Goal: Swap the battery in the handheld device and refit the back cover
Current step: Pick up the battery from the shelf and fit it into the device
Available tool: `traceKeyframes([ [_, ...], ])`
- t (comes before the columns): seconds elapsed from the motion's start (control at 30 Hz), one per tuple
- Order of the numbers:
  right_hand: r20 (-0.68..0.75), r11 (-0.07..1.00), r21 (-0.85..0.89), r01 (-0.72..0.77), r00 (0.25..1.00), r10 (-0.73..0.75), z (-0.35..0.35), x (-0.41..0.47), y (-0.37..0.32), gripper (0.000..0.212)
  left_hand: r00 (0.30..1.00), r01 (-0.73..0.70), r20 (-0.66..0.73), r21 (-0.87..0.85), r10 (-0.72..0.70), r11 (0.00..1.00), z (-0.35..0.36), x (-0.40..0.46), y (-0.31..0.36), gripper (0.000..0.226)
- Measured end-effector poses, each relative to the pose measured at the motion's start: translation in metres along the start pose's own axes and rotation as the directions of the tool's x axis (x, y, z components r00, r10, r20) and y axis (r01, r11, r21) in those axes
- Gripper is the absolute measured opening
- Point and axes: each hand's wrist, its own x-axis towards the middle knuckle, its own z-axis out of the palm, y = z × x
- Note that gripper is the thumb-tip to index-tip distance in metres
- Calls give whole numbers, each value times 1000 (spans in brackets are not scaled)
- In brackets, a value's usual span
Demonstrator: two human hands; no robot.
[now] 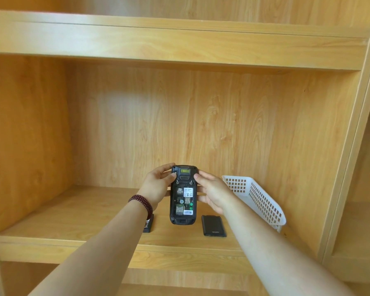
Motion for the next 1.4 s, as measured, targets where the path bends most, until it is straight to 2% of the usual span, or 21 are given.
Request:
traceKeyframes([
  [0.07, 14, 1000, 26, 4, 1000, -4, 2, 0, 1, 17, 1000, 0, 2, -6, 0, 1000, -1, 1, 1, 30],
  [0.13, 18, 999, 37, 5, 1000, -5, 4, 0, 2, 14, 1000, 0, 6, -9, 0, 1000, -2, 2, 2, 30],
  [0.4, -9, 998, 65, 6, 1000, -6, 7, 3, 6, 13, 1000, 15, 14, -14, -15, 1000, -7, 1, 1, 30],
  [0.53, -37, 997, 69, 24, 999, -21, 13, 5, 8, 14, 997, 66, 27, -2, -66, 998, -13, -3, 3, 29],
  [0.73, -32, 996, 83, 29, 999, -27, 26, 9, 9, 13, 994, 100, 31, 70, -102, 993, -27, -14, 6, 24],
  [0.93, -40, 996, 83, 21, 999, -18, 34, 9, 9, 31, 994, 105, 15, 100, -108, 989, -32, -18, 13, 22],
  [1.07, -65, 996, 75, 37, 997, -32, 27, 6, 6, 31, 991, 121, 37, 144, -128, 982, -29, -16, 14, 23],
  [1.17, -87, 996, 79, 40, 996, -34, 18, 4, 4, 26, 994, 102, -60, 252, -90, 962, -36, -11, 11, 29],
  [1.23, -96, 995, 90, 44, 995, -36, 11, 3, 3, 19, 982, 108, -187, 446, -26, 888, -52, -7, 8, 30],
  [1.27, -102, 994, 96, 46, 994, -36, 8, 3, 3, 16, 970, 159, -241, 561, -23, 813, -63, -5, 7, 31],
  [1.3, -108, 994, 97, 47, 993, -36, 5, 2, 2, 14, 956, 246, -284, 656, -70, 714, -73, -4, 5, 34],
  [1.37, -121, 994, 96, 44, 992, -32, 0, 1, 3, 16, 899, 436, -347, 755, -266, 490, -88, -9, -1, 47],
  [1.4, -125, 994, 98, 42, 992, -30, -2, 0, 3, 17, 864, 484, -361, 788, -351, 379, -92, -15, -5, 53],
])
